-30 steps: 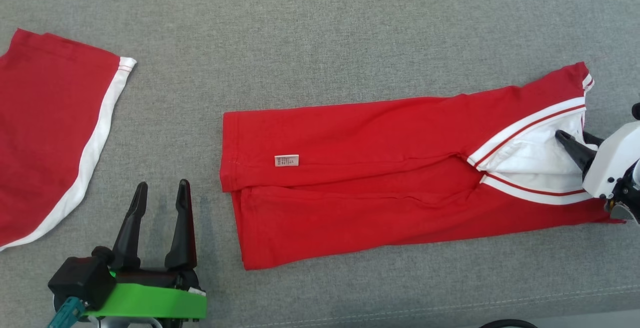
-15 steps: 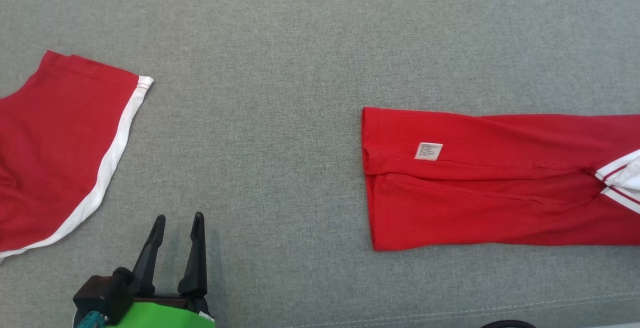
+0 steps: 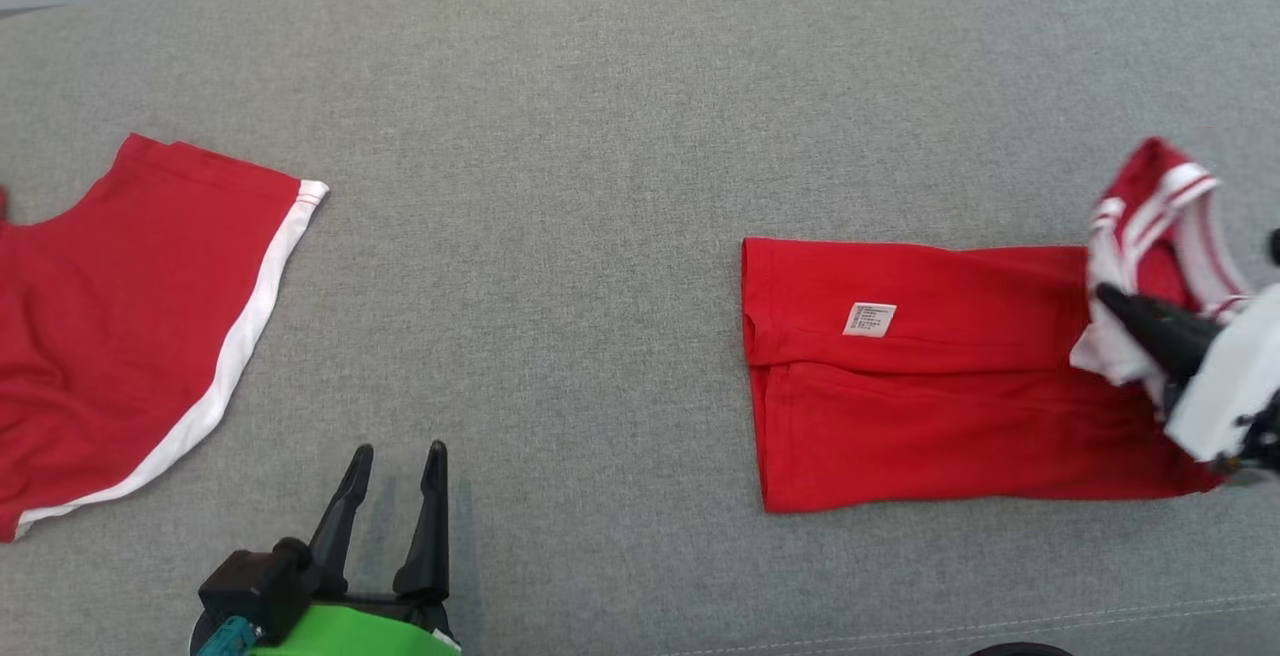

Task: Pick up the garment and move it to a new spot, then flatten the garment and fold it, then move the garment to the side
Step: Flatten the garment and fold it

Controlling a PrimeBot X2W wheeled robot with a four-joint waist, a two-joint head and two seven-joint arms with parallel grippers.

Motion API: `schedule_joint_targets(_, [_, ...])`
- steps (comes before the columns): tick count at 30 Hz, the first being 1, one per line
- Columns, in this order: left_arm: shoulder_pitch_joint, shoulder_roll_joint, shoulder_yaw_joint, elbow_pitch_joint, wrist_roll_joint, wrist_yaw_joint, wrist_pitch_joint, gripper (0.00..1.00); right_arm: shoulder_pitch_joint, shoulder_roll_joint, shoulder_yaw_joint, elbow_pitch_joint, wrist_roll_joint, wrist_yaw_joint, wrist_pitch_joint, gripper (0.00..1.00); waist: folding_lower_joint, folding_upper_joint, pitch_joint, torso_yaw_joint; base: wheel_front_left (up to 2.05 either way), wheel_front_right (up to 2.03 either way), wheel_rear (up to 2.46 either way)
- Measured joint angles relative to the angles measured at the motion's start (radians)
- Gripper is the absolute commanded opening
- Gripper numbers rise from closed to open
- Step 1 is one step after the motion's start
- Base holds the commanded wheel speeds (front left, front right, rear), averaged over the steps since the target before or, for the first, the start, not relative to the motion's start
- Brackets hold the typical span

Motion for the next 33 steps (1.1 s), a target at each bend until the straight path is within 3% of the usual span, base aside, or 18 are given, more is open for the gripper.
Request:
schedule_joint_targets(5, [-0.043,-0.018,-0.002,0.037,0.018,-0.021,0.0,1.0,-0.041,0.137,0.177,-0.009,-0.074,0.0,0.002,0.0,0.0,0.0,0.008,0.0,0.0,0.0,0.0])
schedule_joint_targets(12, [-0.072,-0.033,-0.005,0.072,0.045,-0.039,0.0,1.0,-0.12,0.279,0.312,0.167,-0.157,0.0,-0.074,0.0,0.0001,0.0,0.008,0.016,0.0,0.0,0.0])
schedule_joint_targets(17, [-0.075,-0.046,0.0,0.08,0.054,-0.047,-0.001,1.0,-0.159,0.318,0.36,0.245,-0.164,0.0,-0.126,0.0,0.0,0.0,0.009,0.03,0.0,0.0,0.0])
schedule_joint_targets(25, [-0.071,-0.061,0.01,0.09,0.061,-0.055,-0.001,1.0,-0.203,0.329,0.396,0.313,-0.158,0.0,-0.193,0.0,0.0,0.0,0.002,0.022,0.0,0.0,0.0])
schedule_joint_targets(26, [-0.07,-0.063,0.01,0.091,0.062,-0.055,-0.001,1.0,-0.207,0.332,0.399,0.317,-0.16,0.0,-0.209,0.08,0.0,0.0,0.001,0.02,0.0,0.0,0.0])
schedule_joint_targets(27, [-0.068,-0.065,0.01,0.092,0.063,-0.055,-0.001,1.0,-0.211,0.334,0.405,0.318,-0.162,0.0,-0.223,0.93,0.0,0.0,0.0,0.018,0.0,0.0,0.0])
schedule_joint_targets(28, [-0.065,-0.067,0.01,0.093,0.063,-0.056,-0.001,1.0,-0.215,0.337,0.413,0.32,-0.163,0.0,-0.233,1.0,0.0,0.0,-0.002,0.015,0.0,0.0,0.0])
schedule_joint_targets(33, [-0.049,-0.069,0.02,0.095,0.071,-0.058,-0.001,1.0,-0.219,0.342,0.449,0.23,-0.152,0.0,-0.291,1.0,0.0,0.0,-0.009,-0.002,0.0,0.0,0.0])
